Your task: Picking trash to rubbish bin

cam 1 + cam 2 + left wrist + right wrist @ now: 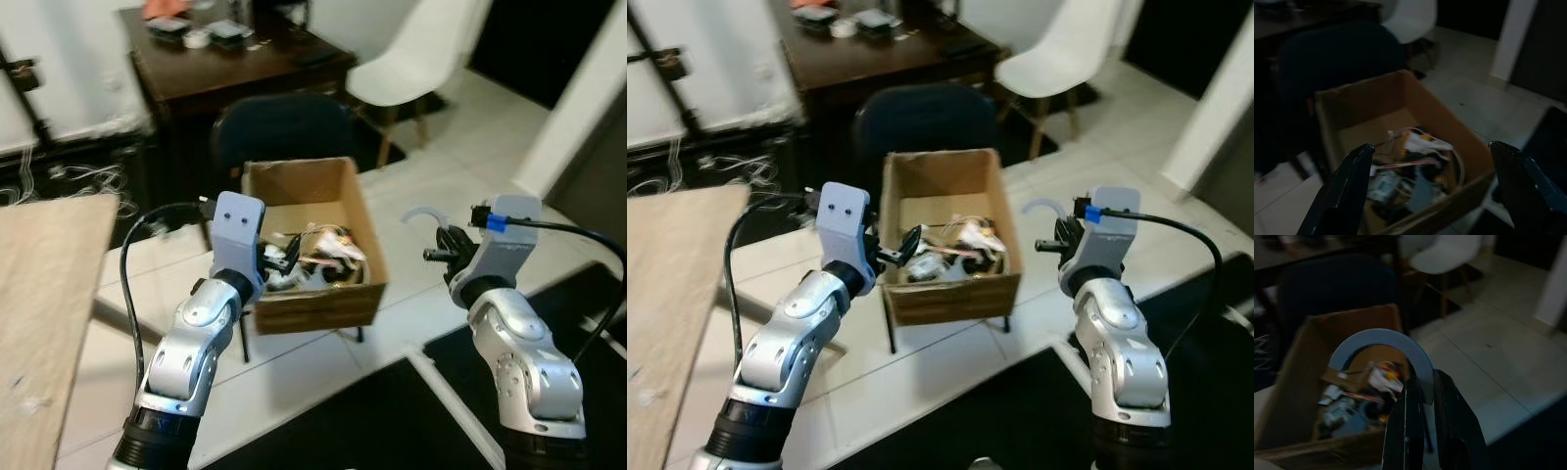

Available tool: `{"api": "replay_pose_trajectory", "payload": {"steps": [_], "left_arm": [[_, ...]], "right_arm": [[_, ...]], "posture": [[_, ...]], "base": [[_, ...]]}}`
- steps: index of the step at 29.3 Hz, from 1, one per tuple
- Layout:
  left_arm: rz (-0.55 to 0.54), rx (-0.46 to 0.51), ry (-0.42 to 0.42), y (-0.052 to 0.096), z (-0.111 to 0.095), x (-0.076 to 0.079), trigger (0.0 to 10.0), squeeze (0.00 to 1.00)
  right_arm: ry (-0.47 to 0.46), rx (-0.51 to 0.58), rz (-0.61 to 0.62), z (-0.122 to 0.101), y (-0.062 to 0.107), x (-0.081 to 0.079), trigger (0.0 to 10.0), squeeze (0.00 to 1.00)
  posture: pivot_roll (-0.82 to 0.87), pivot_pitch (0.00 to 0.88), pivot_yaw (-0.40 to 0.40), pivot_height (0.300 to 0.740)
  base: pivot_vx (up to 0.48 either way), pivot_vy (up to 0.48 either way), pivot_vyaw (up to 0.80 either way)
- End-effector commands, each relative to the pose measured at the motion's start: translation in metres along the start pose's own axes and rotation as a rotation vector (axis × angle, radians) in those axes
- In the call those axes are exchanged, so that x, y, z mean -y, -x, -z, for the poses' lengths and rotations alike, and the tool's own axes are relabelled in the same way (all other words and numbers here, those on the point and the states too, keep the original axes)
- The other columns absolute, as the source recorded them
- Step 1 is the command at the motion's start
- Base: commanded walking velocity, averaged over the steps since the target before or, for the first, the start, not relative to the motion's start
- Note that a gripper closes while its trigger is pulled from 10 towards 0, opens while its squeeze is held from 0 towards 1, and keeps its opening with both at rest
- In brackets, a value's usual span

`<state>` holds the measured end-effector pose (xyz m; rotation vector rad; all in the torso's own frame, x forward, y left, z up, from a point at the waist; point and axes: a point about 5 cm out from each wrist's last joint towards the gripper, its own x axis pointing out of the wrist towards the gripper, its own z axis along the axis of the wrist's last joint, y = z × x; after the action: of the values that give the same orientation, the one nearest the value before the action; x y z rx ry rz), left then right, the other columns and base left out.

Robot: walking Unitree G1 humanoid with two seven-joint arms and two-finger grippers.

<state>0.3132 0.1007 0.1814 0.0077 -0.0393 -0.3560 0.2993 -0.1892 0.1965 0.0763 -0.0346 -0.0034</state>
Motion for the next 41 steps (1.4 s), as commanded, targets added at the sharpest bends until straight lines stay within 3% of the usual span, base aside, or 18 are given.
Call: {"api": "replay_pose_trajectory", "payload": {"steps": [1, 16, 41], "left_arm": [[-0.020, -0.033, -0.003, 0.002, 0.006, -0.001, 10.0, 0.00], [0.035, -0.046, 0.013, 0.007, 0.012, 0.010, 10.0, 0.00], [0.036, -0.043, 0.034, 0.008, 0.011, 0.010, 10.0, 0.00]], "right_arm": [[0.000, -0.008, 0.006, 0.002, 0.002, 0.001, 10.0, 0.00], [-0.011, -0.010, -0.012, 0.007, 0.004, -0.007, 10.0, 0.00], [-0.005, -0.025, -0.023, 0.010, 0.003, -0.005, 10.0, 0.00]], "posture": [[-0.03, 0.125, 0.060, 0.740], [-0.03, 0.117, 0.060, 0.740], [-0.03, 0.119, 0.051, 0.740]], "base": [[0.000, 0.000, 0.00], [0.000, 0.000, 0.00], [0.341, 0.000, 0.00]]}}
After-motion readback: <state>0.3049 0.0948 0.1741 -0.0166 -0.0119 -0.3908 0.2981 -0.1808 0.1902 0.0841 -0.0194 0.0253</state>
